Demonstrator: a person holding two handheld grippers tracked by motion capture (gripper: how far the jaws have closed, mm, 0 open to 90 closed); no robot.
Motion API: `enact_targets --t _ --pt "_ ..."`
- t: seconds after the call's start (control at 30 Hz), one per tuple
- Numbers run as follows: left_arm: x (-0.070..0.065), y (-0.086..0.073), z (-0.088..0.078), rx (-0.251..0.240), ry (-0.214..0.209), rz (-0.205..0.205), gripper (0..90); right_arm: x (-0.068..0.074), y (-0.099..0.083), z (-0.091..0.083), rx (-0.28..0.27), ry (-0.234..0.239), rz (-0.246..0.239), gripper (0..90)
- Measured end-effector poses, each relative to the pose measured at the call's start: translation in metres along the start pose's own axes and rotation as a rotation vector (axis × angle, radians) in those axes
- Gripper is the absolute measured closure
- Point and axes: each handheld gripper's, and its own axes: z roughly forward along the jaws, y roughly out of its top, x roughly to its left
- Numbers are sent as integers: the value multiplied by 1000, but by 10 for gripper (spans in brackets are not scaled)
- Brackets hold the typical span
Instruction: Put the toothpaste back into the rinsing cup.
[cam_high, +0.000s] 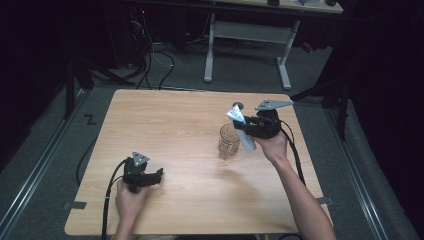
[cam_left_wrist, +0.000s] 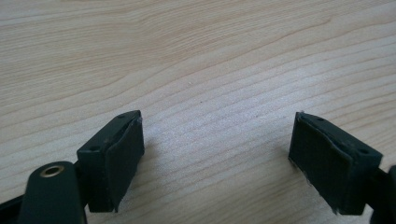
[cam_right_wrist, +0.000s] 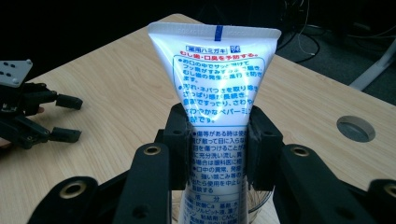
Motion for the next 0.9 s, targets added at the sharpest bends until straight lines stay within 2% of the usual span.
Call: enact_targets --t 0.37,0.9 --pt "0 0 0 0 0 0 180 -1 8 5 -10 -19 -11 666" --pt "0 0 0 0 0 0 180 -4 22 17 -27 -32 -1 664"
